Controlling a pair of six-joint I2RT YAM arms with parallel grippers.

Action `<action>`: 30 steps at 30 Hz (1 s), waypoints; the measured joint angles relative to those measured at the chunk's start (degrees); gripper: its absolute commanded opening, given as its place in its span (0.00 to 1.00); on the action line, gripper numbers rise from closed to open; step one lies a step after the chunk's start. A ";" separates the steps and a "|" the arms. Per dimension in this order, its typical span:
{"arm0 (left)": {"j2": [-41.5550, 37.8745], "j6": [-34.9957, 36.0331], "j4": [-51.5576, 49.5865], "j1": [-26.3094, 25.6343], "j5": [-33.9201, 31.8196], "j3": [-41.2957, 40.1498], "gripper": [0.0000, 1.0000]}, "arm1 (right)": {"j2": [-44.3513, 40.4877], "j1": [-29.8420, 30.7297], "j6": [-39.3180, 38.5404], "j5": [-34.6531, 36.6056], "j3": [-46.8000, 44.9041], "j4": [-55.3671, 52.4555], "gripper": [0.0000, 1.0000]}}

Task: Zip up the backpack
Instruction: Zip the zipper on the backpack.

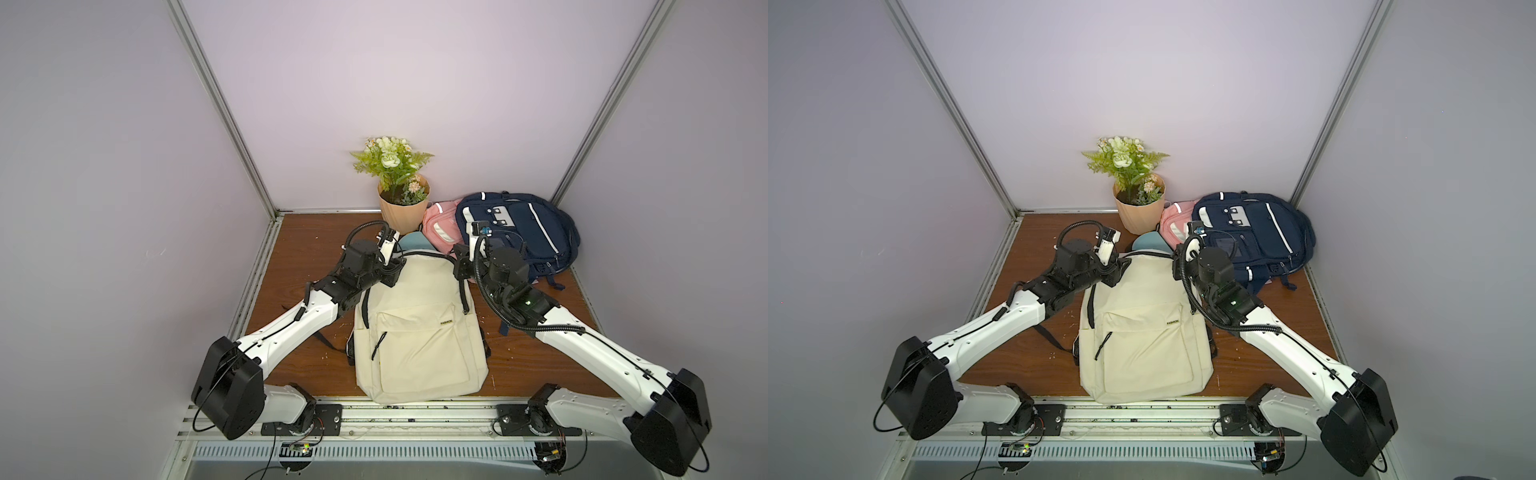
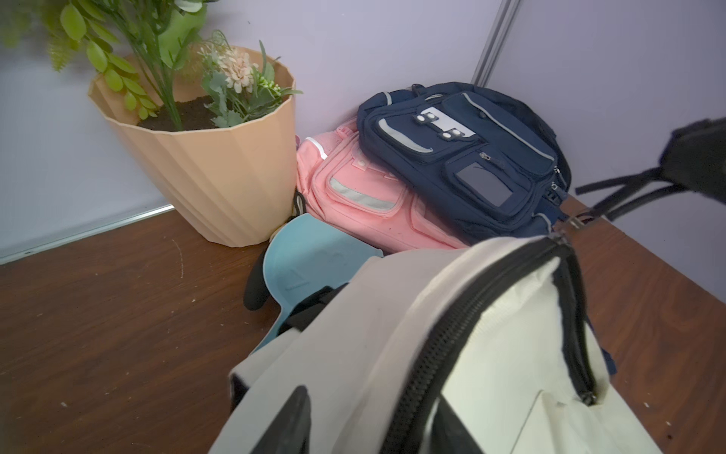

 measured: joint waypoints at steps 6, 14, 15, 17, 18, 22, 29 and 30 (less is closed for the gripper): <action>2.08 2.93 -1.97 0.17 4.46 5.86 0.94 | 2.71 4.17 -0.28 -2.25 3.34 0.07 0.00; 9.22 9.07 -4.13 0.17 12.90 12.83 0.83 | 2.84 4.52 -0.26 -3.58 5.07 0.28 0.00; 10.03 9.68 -4.52 0.17 14.32 13.27 0.80 | 2.95 4.55 -0.28 -3.56 5.07 -0.04 0.00; 11.06 10.99 -5.68 0.17 17.05 13.53 0.74 | 3.39 4.55 -0.28 -3.56 5.07 -0.11 0.00; 11.23 11.34 -6.21 0.15 17.97 13.53 0.72 | 3.58 4.52 -0.31 -3.54 5.07 -0.22 0.00; 11.32 13.03 -7.61 0.15 20.81 13.53 0.70 | 4.15 4.50 -0.52 -3.43 5.09 -0.28 0.00; 11.54 14.64 -9.51 0.11 23.02 13.53 0.71 | 4.50 4.52 -0.85 -3.37 5.46 -0.20 0.00; 11.56 14.84 -9.60 0.11 23.21 13.53 0.71 | 4.50 4.52 -0.90 -3.34 5.49 -0.17 0.00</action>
